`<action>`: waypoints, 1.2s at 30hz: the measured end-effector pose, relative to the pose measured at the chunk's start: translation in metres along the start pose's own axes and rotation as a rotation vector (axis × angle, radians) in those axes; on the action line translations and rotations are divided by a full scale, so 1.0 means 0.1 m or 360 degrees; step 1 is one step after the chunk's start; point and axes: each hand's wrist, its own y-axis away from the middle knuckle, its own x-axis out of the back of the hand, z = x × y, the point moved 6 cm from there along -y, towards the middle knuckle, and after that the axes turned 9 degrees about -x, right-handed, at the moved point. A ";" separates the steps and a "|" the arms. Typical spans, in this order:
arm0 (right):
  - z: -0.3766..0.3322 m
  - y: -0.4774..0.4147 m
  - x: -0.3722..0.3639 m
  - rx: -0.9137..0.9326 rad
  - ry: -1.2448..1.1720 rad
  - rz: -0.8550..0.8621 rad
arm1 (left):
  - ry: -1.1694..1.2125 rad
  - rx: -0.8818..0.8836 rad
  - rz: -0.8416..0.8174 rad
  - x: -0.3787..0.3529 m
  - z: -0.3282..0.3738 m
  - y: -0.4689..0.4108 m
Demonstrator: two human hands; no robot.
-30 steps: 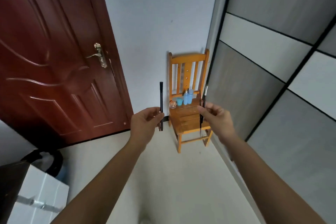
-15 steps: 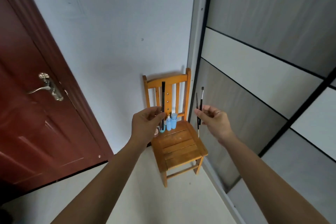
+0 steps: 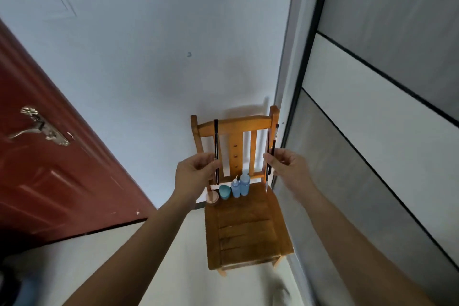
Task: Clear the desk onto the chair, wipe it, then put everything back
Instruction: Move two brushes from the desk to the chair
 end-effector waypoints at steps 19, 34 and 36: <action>2.86 -1.77 -1.35 -0.0655 0.0303 -0.0481 | -0.0056 0.0857 0.0097 -0.64 -3.42 -0.64; 5.06 -2.24 -2.17 -0.0822 0.0704 -0.0465 | -0.0409 0.1018 0.0024 -1.10 -5.69 -0.59; 5.12 -2.27 -2.20 -0.0807 0.0802 -0.0458 | -0.0512 0.0940 0.0004 -1.11 -5.73 -0.63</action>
